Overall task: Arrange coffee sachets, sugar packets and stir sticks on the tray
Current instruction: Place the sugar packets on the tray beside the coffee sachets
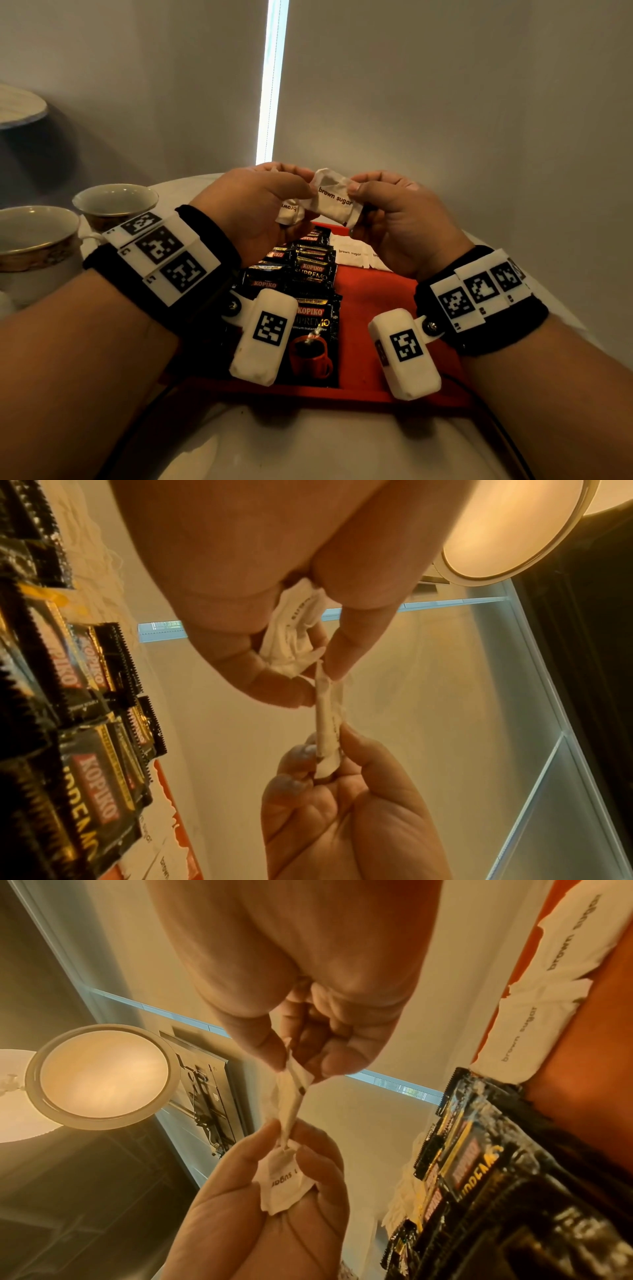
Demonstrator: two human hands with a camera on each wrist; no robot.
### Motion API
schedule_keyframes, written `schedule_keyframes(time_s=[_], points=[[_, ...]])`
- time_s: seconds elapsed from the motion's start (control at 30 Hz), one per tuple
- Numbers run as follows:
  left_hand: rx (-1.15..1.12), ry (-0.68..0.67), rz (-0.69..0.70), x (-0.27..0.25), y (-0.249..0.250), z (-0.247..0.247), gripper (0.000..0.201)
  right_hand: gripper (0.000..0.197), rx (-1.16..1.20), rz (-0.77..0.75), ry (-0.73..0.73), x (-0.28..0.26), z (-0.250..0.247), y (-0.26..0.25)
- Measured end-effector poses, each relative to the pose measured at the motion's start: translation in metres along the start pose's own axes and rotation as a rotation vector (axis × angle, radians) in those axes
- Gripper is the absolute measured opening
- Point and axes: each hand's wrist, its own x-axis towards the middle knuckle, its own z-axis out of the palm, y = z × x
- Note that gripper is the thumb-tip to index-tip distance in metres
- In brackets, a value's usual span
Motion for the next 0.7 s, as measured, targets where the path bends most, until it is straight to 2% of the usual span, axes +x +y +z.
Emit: schedule_keyframes(time_s=[0.1, 0.27, 0.37, 0.7], points=[[0.026, -0.034, -0.001, -0.0023, -0.0014, 0.0008, 0.033, 0.008, -0.002, -0.005, -0.014, 0.0003, 0.0010, 0.0008], [0.013, 0.000, 0.007, -0.0024, -0.0007, 0.0022, 0.011, 0.007, -0.014, -0.002, -0.033, -0.0009, 0.0014, 0.0006], [0.009, 0.008, 0.020, -0.0018, -0.0009, 0.0022, 0.004, 0.008, -0.004, -0.003, -0.023, 0.0002, -0.0001, 0.0005], [-0.015, 0.048, 0.042, 0.0001, -0.0001, 0.0007, 0.006, 0.004, 0.026, 0.003, -0.010, 0.0046, -0.0043, 0.0031]])
